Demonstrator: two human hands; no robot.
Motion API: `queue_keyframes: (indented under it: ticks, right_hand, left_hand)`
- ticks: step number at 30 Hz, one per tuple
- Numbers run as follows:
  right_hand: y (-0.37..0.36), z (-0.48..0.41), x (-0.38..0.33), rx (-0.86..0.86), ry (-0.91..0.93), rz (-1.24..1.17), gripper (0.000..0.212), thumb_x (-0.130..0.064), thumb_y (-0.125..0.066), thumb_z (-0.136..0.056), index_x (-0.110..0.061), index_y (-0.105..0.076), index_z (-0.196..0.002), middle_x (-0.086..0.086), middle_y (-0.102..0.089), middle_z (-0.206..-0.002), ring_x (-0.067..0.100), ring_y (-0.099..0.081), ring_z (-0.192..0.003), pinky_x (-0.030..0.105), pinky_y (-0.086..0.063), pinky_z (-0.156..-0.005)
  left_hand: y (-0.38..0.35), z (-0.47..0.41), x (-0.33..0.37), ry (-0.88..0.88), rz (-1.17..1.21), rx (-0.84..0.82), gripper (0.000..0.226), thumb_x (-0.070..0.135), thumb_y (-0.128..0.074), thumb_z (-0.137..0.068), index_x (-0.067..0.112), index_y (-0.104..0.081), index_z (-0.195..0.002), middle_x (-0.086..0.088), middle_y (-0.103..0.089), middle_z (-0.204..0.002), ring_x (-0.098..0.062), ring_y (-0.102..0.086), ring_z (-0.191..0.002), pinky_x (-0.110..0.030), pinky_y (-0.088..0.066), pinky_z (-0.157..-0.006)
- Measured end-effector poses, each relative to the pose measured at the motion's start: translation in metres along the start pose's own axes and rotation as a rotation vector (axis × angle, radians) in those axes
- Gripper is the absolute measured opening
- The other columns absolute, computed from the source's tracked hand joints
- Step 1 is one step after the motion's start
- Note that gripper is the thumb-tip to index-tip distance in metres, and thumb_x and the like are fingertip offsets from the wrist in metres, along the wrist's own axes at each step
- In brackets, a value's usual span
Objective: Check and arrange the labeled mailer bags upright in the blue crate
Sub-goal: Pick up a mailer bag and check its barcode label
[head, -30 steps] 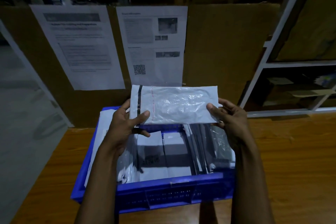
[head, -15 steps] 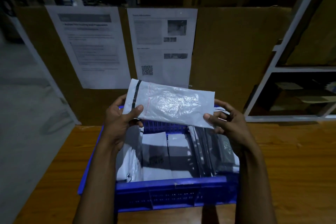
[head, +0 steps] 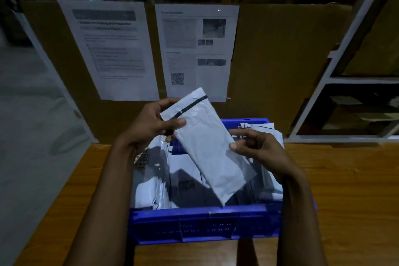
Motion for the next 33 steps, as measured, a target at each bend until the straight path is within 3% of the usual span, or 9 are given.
queue_keyframes:
  ticks: [2, 7, 11, 14, 18, 25, 29, 33]
  right_hand:
    - [-0.008, 0.001, -0.004, -0.022, 0.005, -0.017, 0.034, -0.017, -0.078, -0.087, -0.020, -0.072, -0.120, 0.016, -0.079, -0.097, 0.017, -0.076, -0.090, 0.015, -0.051, -0.066]
    - [-0.013, -0.002, -0.008, 0.054, 0.038, -0.156, 0.012, -0.007, -0.076, -0.089, -0.014, -0.078, -0.099, 0.003, -0.078, -0.080, 0.014, -0.075, -0.074, 0.021, -0.054, -0.064]
    - [-0.007, -0.004, -0.006, 0.149, 0.060, -0.169, 0.018, -0.014, -0.078, -0.089, -0.012, -0.073, -0.105, 0.002, -0.075, -0.079, 0.017, -0.069, -0.075, 0.023, -0.048, -0.058]
    - [-0.007, -0.007, -0.001, 0.170, 0.039, -0.140, 0.031, -0.016, -0.078, -0.089, -0.005, -0.065, -0.115, 0.007, -0.062, -0.074, 0.018, -0.059, -0.078, 0.020, -0.045, -0.052]
    - [-0.014, -0.007, 0.000, 0.132, 0.014, -0.116, 0.032, -0.019, -0.075, -0.092, -0.008, -0.067, -0.121, -0.001, -0.073, -0.078, 0.015, -0.065, -0.080, 0.023, -0.051, -0.055]
    - [-0.011, -0.013, 0.003, 0.197, 0.021, -0.122, 0.034, -0.015, -0.078, -0.090, -0.009, -0.068, -0.121, 0.016, -0.078, -0.100, 0.021, -0.071, -0.089, 0.043, -0.057, -0.074]
    - [-0.011, -0.017, 0.002, 0.222, 0.092, -0.098, 0.020, -0.006, -0.079, -0.087, -0.016, -0.072, -0.104, -0.001, -0.079, -0.086, 0.007, -0.072, -0.078, 0.027, -0.056, -0.066]
    - [-0.005, -0.016, -0.006, 0.347, 0.224, 0.083, 0.019, -0.014, -0.084, -0.085, -0.021, -0.076, -0.101, 0.004, -0.079, -0.088, 0.007, -0.066, -0.074, 0.021, -0.052, -0.067]
  left_hand:
    - [0.001, -0.008, 0.002, 0.016, 0.016, 0.021, 0.046, 0.004, -0.078, -0.083, 0.008, -0.063, -0.126, -0.013, -0.074, -0.098, -0.024, -0.063, -0.068, -0.027, -0.049, -0.048]
    - [0.001, -0.016, -0.008, 0.031, 0.098, 0.197, 0.036, 0.011, -0.075, -0.088, 0.005, -0.064, -0.122, -0.005, -0.076, -0.090, -0.024, -0.065, -0.072, -0.028, -0.053, -0.050]
    - [-0.016, -0.004, -0.043, 0.155, 0.087, 0.146, 0.048, 0.032, -0.083, -0.082, 0.005, -0.068, -0.118, -0.017, -0.075, -0.098, -0.025, -0.064, -0.076, -0.036, -0.057, -0.064]
    - [-0.028, 0.002, -0.053, 0.148, 0.096, 0.135, 0.028, 0.019, -0.077, -0.088, 0.006, -0.070, -0.112, -0.010, -0.078, -0.094, -0.019, -0.071, -0.076, -0.034, -0.060, -0.067]
    - [-0.026, 0.002, -0.050, 0.106, 0.067, 0.198, 0.017, 0.011, -0.073, -0.091, 0.009, -0.072, -0.108, -0.012, -0.079, -0.097, -0.021, -0.075, -0.083, -0.032, -0.062, -0.067]
    - [-0.017, 0.004, -0.043, 0.012, 0.043, 0.237, 0.021, 0.009, -0.075, -0.089, 0.010, -0.072, -0.110, -0.006, -0.079, -0.099, -0.019, -0.076, -0.089, -0.028, -0.059, -0.068]
    - [-0.010, 0.006, -0.048, -0.021, 0.015, 0.305, 0.018, 0.005, -0.077, -0.085, 0.008, -0.073, -0.102, 0.000, -0.078, -0.094, -0.011, -0.072, -0.085, -0.020, -0.054, -0.065]
    - [-0.005, 0.010, -0.061, 0.042, 0.079, 0.382, 0.032, 0.010, -0.077, -0.087, 0.004, -0.069, -0.118, -0.007, -0.075, -0.096, -0.019, -0.071, -0.088, -0.026, -0.056, -0.062]
Point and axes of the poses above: each hand's wrist, its own z-axis away from the middle knuckle, its own y-axis out of the back of the hand, x = y × z, the point moved 8 cm from there along -z, towards the middle knuckle
